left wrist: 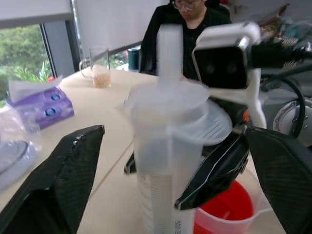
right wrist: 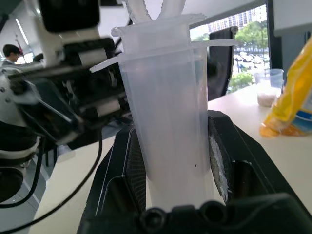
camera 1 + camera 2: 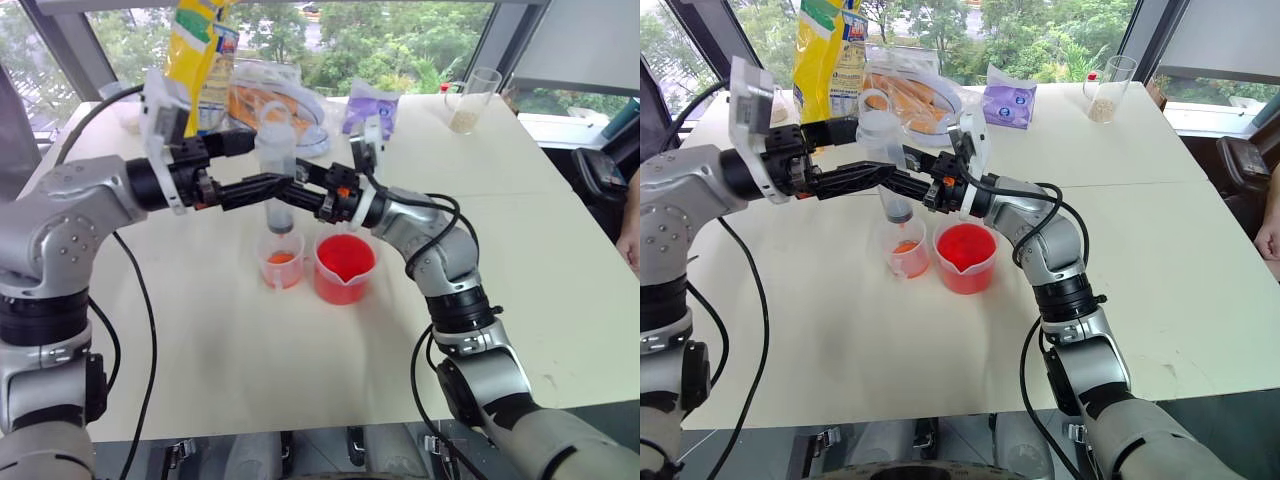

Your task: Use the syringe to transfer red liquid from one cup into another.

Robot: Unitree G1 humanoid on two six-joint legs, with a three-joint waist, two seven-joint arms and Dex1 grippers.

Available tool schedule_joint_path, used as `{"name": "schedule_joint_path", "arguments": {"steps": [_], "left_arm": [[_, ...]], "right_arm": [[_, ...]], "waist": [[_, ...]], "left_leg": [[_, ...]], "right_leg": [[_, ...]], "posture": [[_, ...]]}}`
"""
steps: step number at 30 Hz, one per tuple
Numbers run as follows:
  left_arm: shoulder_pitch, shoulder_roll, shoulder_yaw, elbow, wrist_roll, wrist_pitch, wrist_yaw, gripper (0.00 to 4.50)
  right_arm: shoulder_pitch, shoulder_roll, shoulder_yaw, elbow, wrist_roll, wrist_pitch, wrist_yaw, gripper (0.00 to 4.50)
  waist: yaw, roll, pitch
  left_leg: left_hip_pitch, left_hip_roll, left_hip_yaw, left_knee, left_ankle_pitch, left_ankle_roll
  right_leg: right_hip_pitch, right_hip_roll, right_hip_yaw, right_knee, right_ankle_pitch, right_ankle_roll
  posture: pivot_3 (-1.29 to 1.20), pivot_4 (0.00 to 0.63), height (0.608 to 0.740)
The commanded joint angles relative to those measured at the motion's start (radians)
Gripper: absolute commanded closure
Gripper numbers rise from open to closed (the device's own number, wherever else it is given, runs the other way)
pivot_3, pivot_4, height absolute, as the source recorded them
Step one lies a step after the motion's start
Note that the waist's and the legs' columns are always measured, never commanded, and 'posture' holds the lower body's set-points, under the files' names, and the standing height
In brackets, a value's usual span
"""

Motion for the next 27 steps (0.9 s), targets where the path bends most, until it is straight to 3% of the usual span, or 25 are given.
{"name": "schedule_joint_path", "arguments": {"steps": [1, 7, 17, 22, 27], "left_arm": [[0.029, 0.059, 0.104, -0.058, -0.060, 0.023, -0.003, 0.07], [0.107, 0.111, 0.158, -0.092, -0.087, 0.032, -0.009, 0.07], [0.172, 0.088, 0.141, -0.129, -0.092, 0.009, 0.004, 0.07], [0.205, 0.068, 0.108, -0.146, -0.081, -0.018, -0.022, 0.07], [0.249, 0.052, 0.064, -0.168, -0.056, -0.063, -0.051, 0.07]], "right_arm": [[-0.002, 0.012, -0.006, -0.049, 0.015, -0.003, -0.004, 3.09], [0.002, 0.011, -0.008, -0.059, 0.018, 0.008, -0.006, 3.09], [-0.088, -0.034, -0.094, -0.097, 0.097, 0.129, -0.047, 3.09], [-0.268, -0.188, -0.259, -0.047, 0.229, 0.331, -0.099, 3.09], [-0.424, -0.423, -0.291, 0.124, 0.199, 0.656, -0.199, 3.09]], "waist": [[0.000, 0.000, 0.000], [0.004, 0.000, 0.000], [0.002, 0.000, 0.000], [0.008, 0.001, 0.001], [0.005, 0.000, 0.000]], "left_leg": [[0.000, 0.000, 0.000, 0.000, 0.000, 0.000], [0.000, 0.000, 0.000, 0.000, 0.000, 0.000], [0.000, 0.000, 0.000, 0.000, 0.000, 0.000], [0.000, -0.001, 0.000, 0.000, 0.000, 0.000], [0.000, -0.001, 0.000, -0.001, -0.001, 0.000]], "right_leg": [[0.000, 0.000, 0.000, 0.000, 0.000, 0.000], [0.000, -0.001, 0.000, 0.000, 0.000, 0.000], [0.000, -0.001, 0.000, 0.000, 0.000, 0.000], [0.000, -0.003, 0.000, -0.001, 0.000, -0.001], [0.000, -0.005, 0.000, -0.003, -0.002, -0.005]], "posture": [[0.00, 0.150, 0.740], [0.00, 0.150, 0.740], [0.00, 0.150, 0.740], [0.00, 0.150, 0.740], [0.00, 0.150, 0.740]]}}
